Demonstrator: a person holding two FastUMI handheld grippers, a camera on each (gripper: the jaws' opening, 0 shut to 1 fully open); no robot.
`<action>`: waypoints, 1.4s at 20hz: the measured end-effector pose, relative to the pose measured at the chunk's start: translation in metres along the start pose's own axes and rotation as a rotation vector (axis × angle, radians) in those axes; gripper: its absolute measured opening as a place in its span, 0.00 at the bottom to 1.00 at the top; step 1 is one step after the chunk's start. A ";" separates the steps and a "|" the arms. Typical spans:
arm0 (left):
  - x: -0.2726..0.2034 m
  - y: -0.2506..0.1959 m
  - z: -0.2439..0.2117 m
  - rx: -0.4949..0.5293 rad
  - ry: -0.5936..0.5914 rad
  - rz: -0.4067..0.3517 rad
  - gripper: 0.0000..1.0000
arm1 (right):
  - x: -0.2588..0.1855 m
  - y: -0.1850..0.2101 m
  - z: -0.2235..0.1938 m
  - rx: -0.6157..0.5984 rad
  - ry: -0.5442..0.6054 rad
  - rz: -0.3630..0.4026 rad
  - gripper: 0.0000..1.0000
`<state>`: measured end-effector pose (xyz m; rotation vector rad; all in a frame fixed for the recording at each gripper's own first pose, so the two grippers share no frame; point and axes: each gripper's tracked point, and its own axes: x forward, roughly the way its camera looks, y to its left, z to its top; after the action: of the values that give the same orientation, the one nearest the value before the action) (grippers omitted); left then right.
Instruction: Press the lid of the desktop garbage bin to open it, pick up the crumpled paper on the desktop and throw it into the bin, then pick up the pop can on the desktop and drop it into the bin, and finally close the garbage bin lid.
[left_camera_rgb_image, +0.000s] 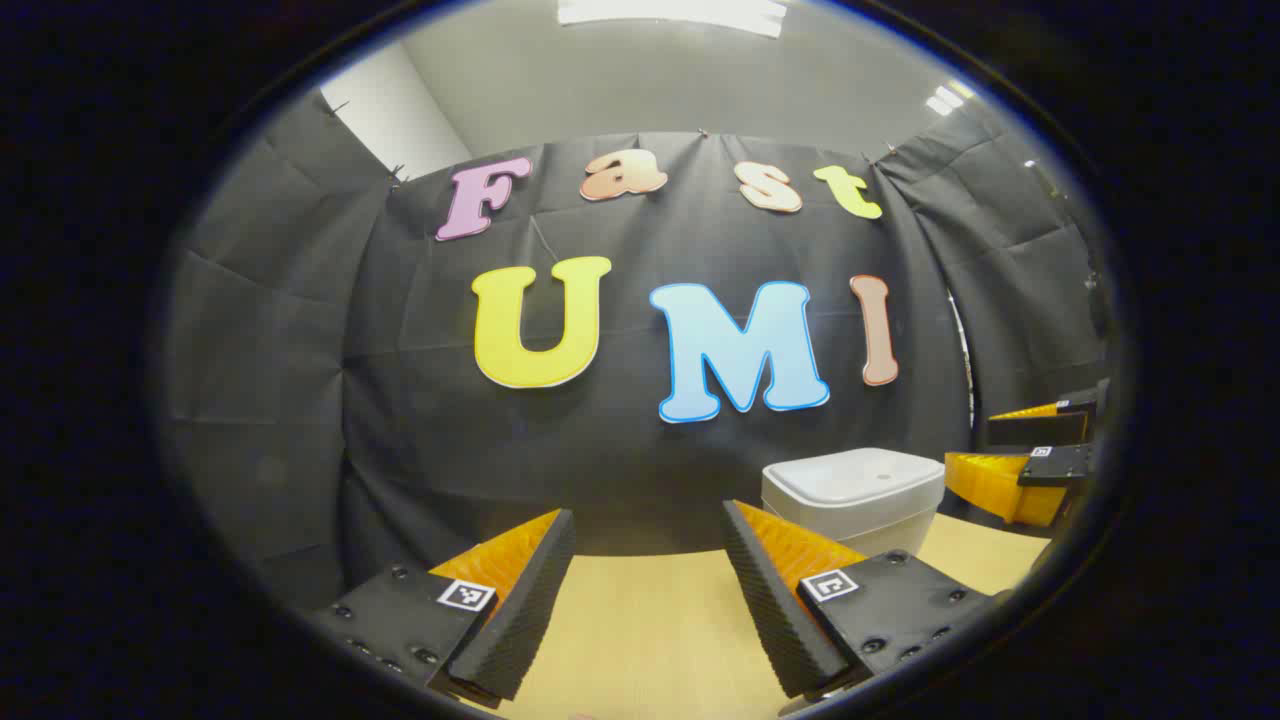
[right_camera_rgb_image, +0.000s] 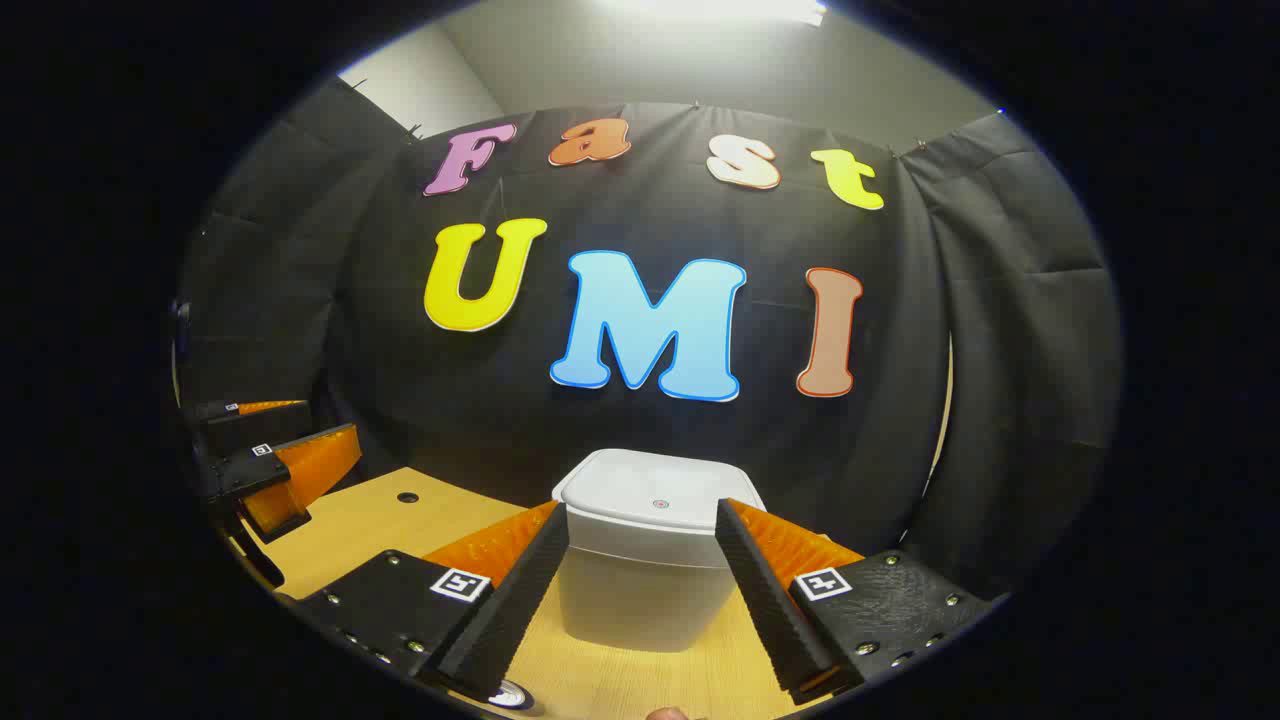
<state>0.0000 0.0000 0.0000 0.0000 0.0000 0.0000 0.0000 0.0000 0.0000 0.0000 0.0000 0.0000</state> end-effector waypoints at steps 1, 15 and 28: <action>-0.002 -0.001 0.000 0.001 0.001 -0.002 1.00 | -0.002 0.000 -0.002 -0.006 0.002 0.001 0.95; -0.009 -0.010 -0.005 -0.039 0.024 -0.039 1.00 | -0.026 -0.010 -0.011 0.003 0.029 -0.038 0.95; -0.020 -0.013 -0.001 -0.019 0.018 -0.072 1.00 | -0.028 -0.019 -0.015 0.044 0.071 -0.115 0.50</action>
<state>-0.0204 -0.0134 -0.0013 -0.0189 0.0183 -0.0716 -0.0277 -0.0189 -0.0146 0.0441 0.0707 -0.1152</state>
